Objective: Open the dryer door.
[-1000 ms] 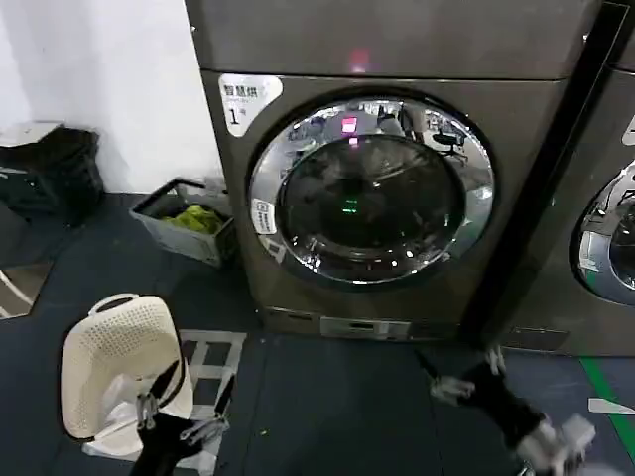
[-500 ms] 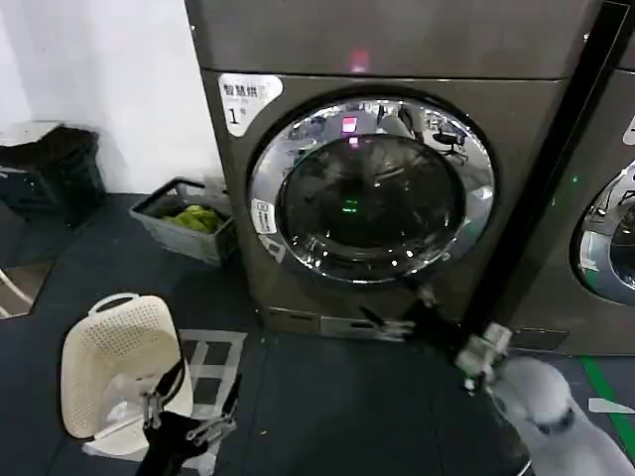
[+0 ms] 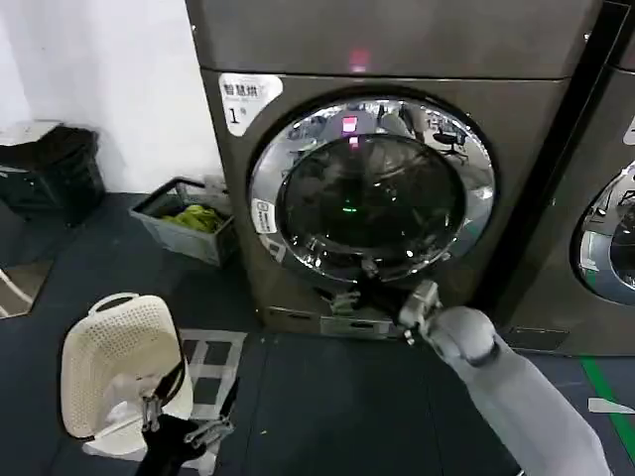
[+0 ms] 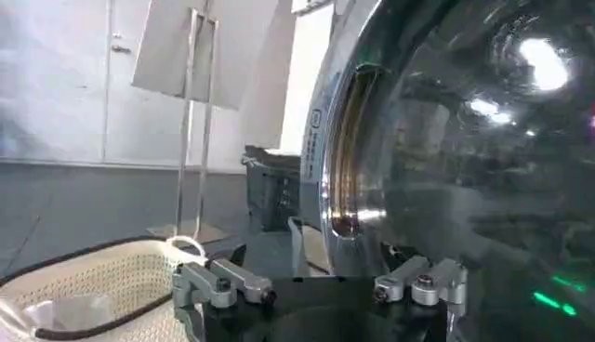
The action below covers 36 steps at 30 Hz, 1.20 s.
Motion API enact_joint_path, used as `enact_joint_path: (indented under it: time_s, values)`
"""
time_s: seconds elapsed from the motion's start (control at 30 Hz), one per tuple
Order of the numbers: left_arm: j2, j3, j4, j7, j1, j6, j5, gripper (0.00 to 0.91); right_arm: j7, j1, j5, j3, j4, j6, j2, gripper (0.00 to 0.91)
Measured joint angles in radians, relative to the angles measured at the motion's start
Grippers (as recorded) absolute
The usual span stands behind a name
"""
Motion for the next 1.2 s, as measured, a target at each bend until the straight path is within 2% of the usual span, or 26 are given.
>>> enact_joint_path:
  time_s: [0.63, 1.2]
  values:
    - [-0.025, 0.008, 0.009, 0.003, -0.001, -0.014, 0.018, 0.907, -0.012, 0.172, -0.008, -0.093, -0.224, 0.031, 0.173, 0.907]
    - [-0.033, 0.021, 0.011, 0.005, -0.003, -0.019, 0.033, 0.907, -0.011, 0.236, -0.009, -0.126, -0.310, 0.050, 0.261, 0.907]
